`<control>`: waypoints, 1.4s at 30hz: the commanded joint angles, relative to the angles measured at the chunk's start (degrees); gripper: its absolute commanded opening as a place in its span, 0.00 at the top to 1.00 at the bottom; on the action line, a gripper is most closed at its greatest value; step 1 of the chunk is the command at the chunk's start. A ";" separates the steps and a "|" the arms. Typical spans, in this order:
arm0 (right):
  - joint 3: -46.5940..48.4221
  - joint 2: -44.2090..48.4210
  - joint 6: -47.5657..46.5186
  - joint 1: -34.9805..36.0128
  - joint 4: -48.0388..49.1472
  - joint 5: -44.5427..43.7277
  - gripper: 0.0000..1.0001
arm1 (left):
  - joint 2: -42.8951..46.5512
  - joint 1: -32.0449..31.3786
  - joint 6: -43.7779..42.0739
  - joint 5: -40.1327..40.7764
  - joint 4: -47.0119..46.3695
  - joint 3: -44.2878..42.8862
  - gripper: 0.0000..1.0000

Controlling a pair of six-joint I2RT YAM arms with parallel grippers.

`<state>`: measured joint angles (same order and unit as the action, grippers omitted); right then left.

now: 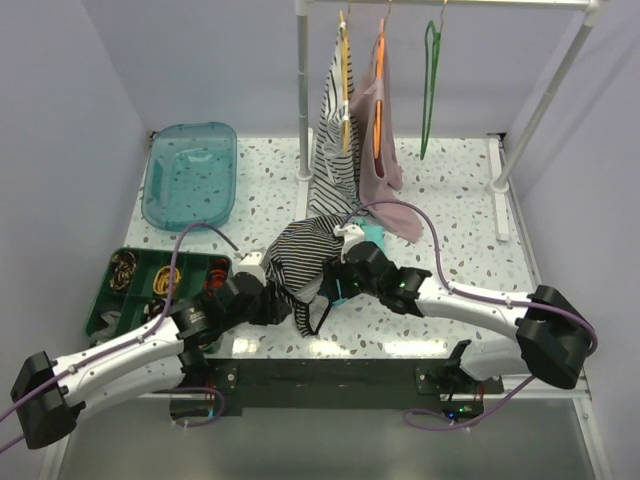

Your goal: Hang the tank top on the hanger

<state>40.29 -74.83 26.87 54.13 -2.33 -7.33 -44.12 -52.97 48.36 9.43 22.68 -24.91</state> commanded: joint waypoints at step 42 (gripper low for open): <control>15.08 3.09 0.73 -6.23 -15.77 -23.16 1.00 | -2.81 -7.50 -8.27 33.10 17.84 -34.32 1.00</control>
<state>53.76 -80.12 27.77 47.75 -14.46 -24.73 -46.83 -60.16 46.33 30.52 34.09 -49.30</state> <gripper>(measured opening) 0.010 0.087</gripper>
